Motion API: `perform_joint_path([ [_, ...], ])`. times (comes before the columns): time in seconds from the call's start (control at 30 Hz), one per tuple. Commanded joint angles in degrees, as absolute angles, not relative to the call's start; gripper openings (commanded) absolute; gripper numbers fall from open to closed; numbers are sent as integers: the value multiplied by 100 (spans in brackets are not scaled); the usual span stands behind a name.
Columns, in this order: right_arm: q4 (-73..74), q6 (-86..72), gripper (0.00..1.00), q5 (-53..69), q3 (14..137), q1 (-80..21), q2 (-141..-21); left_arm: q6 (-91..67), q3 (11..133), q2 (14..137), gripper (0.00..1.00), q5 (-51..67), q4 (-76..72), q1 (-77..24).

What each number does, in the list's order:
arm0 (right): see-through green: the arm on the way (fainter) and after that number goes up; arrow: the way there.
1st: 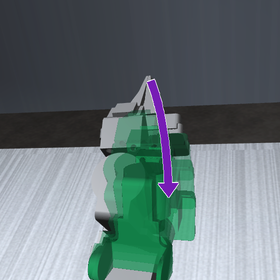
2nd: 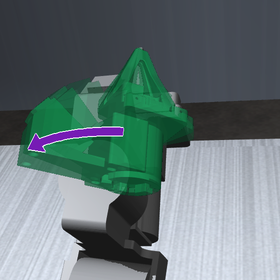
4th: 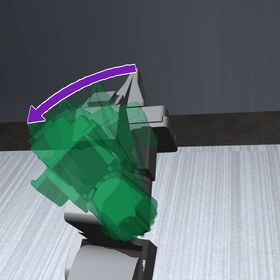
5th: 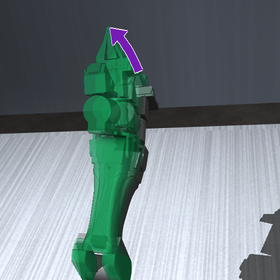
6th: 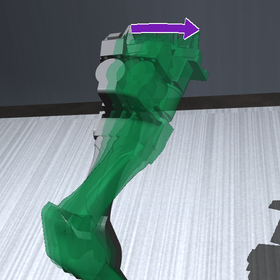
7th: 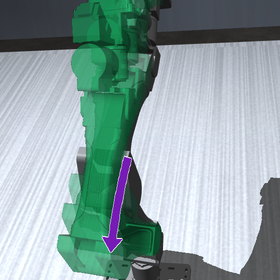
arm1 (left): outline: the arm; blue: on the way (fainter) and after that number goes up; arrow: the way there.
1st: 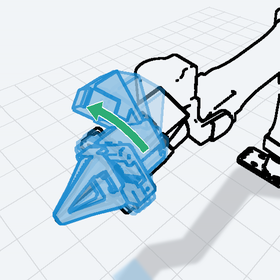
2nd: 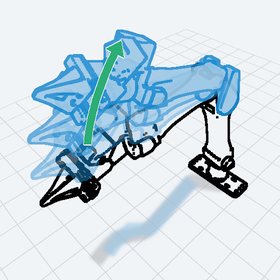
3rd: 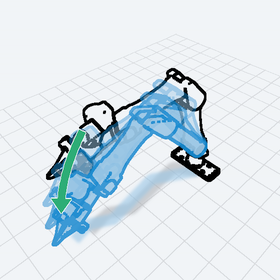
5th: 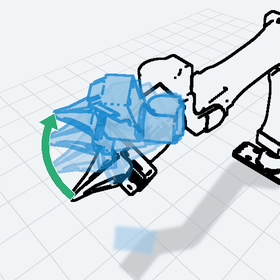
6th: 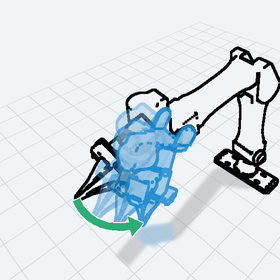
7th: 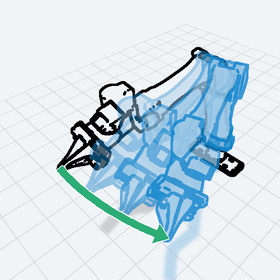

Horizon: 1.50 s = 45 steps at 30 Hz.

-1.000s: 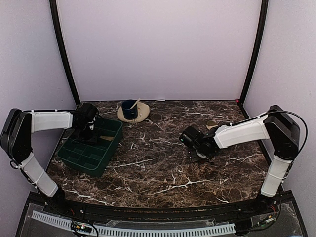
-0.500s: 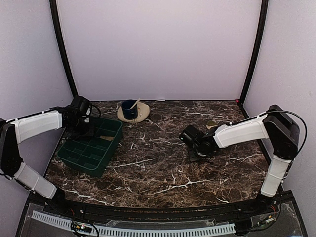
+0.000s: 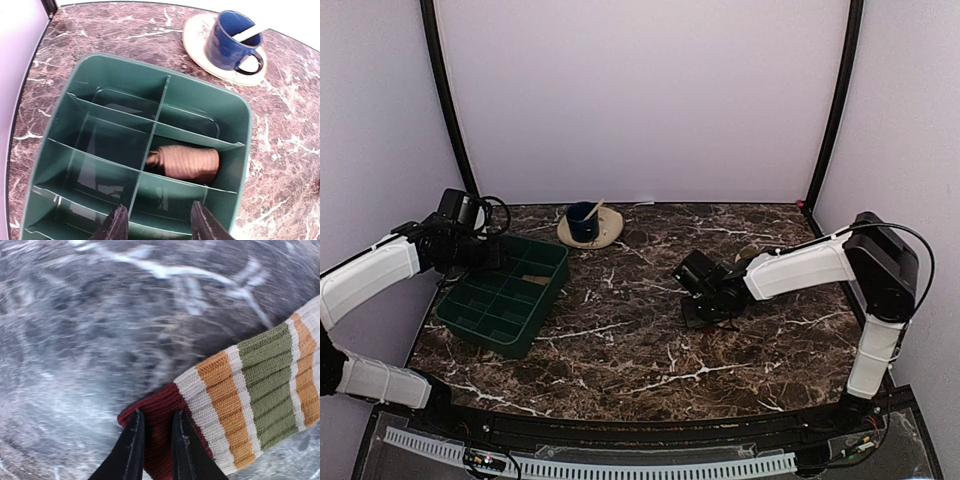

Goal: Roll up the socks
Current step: Move the sock to the center of the board, then pick up the sock from the center of the board.

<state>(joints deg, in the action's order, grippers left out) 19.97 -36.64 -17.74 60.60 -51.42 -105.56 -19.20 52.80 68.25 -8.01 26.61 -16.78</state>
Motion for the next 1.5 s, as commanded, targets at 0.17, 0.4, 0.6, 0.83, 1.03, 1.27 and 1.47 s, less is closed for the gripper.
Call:
perform_joint_path([
  [0.17, 2126, -3564, 17, -251, 6788, -6033, -11637, -2129, 5242, 6812, 45, -712, 2448, -2232],
  [0.4, 2199, -3225, 17, 396, 7808, -6688, -12333, -2243, 5332, 6924, 45, -708, 2390, -2479],
  [0.6, 2504, -2690, 17, 862, 8200, -7223, -12516, -2276, 5358, 6924, 45, -652, 2383, -2544],
  [0.83, 2585, -2660, 30, 540, 7513, -7606, -11771, -2294, 5410, 7072, 45, -542, 2333, -2642],
  [1.03, 2324, -2665, 50, -336, 7084, -7627, -10779, -2091, 5657, 7509, 45, -64, 2098, -2778],
  [1.27, 2039, -2400, 57, -825, 6701, -7624, -9908, -1707, 6141, 8183, 45, 904, 1776, -2978],
  [1.47, 2236, -2224, 57, -1155, 6365, -7623, -9479, -1417, 6713, 9002, 45, 1235, 1787, -3293],
])
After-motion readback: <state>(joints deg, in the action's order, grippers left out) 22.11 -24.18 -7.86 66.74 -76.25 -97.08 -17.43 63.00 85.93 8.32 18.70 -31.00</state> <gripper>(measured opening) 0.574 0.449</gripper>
